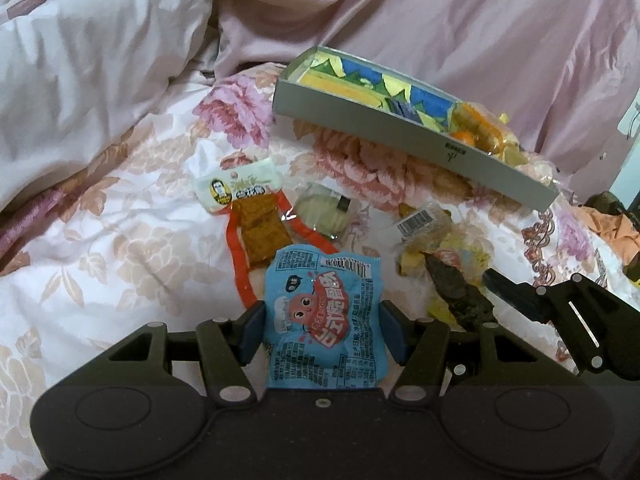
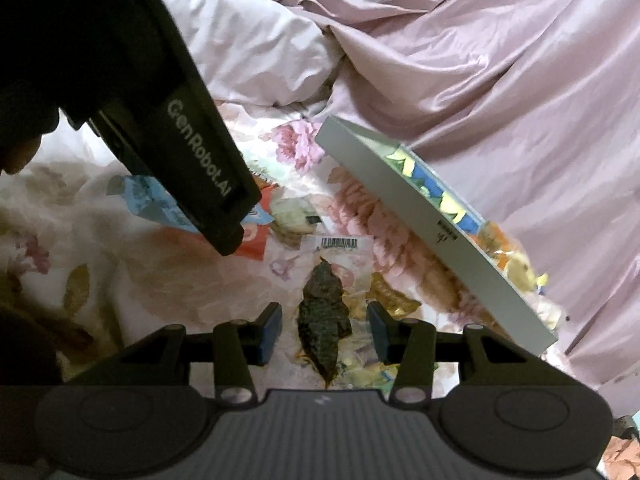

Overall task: Organize snacks
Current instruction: 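Carry blue packet and dark snack into the tray and open both grippers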

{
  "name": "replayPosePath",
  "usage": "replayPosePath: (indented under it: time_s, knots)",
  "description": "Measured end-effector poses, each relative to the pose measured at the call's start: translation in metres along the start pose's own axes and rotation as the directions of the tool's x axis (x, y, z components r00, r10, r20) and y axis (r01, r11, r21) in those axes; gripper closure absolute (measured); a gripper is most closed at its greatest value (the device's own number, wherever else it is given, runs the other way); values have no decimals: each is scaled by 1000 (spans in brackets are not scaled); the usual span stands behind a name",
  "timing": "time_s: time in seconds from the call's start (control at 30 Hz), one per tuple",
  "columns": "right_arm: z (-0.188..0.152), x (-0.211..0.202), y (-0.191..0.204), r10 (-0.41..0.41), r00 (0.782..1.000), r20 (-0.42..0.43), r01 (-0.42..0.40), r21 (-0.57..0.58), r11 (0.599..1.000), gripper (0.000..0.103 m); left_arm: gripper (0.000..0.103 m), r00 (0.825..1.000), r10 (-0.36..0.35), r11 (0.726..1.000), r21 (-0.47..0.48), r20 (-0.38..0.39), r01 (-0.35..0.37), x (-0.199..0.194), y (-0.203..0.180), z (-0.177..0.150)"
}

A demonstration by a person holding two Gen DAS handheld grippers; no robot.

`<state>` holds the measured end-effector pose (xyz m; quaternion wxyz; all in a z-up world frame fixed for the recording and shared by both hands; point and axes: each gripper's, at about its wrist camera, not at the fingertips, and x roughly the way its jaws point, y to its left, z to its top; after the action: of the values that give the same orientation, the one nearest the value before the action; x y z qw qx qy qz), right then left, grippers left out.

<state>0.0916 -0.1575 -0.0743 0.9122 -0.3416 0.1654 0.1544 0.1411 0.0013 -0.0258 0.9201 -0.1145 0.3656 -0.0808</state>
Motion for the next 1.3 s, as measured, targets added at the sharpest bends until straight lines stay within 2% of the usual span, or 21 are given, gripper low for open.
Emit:
replayPosePath:
  time_s: [0.3, 0.7, 1.0, 1.3]
  knots:
    - [5, -6, -17, -84, 995, 53, 83, 11, 996, 52, 41, 999, -11, 1000, -28, 50, 13, -7, -2, 19]
    - [25, -1, -61, -155, 981, 114, 144, 94, 985, 52, 41, 981, 1, 1000, -15, 193, 2, 0, -15, 83]
    - [46, 45, -101, -213, 964, 157, 195, 123, 973, 52, 41, 960, 5, 1000, 10, 280, -8, 33, -30, 141]
    - [60, 97, -129, -213, 965, 150, 199, 103, 975, 52, 41, 958, 15, 1000, -3, 288, -15, 88, -36, 181]
